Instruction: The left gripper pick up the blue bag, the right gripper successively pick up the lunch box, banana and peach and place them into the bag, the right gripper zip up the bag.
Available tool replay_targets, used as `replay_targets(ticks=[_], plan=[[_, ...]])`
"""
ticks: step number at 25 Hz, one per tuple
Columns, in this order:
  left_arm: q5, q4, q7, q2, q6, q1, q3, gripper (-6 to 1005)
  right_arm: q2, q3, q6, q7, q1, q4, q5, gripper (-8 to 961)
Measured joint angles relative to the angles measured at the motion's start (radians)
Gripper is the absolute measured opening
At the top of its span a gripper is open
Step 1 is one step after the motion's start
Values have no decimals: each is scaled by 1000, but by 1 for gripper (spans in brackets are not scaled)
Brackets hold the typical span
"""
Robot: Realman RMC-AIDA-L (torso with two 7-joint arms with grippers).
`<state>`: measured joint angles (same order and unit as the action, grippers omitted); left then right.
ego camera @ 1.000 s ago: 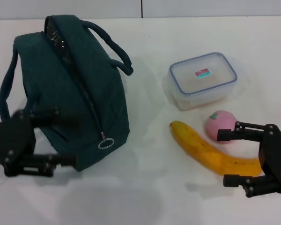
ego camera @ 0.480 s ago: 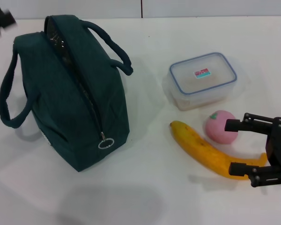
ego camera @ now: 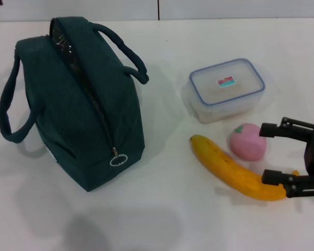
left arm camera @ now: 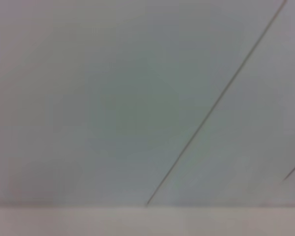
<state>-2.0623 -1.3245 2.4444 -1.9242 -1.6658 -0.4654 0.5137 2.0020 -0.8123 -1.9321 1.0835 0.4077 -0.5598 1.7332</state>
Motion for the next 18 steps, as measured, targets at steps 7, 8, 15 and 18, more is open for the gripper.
replay_targets(ticks=[7, 8, 15, 18], plan=[[-87, -259, 296, -2, -117, 7, 209, 888, -10, 40, 2, -1, -7, 1, 1, 845], [-97, -272, 311, -7, -121, 4, 230, 887, -10, 40, 2, -1, -7, 1, 1, 845], [-197, -283, 430, -36, -124, -6, 259, 886, -21, 48, 5, -2, -7, -4, 1, 843], [-203, -275, 433, -45, -125, 1, 274, 885, -26, 56, 6, -2, -6, -3, 1, 843]])
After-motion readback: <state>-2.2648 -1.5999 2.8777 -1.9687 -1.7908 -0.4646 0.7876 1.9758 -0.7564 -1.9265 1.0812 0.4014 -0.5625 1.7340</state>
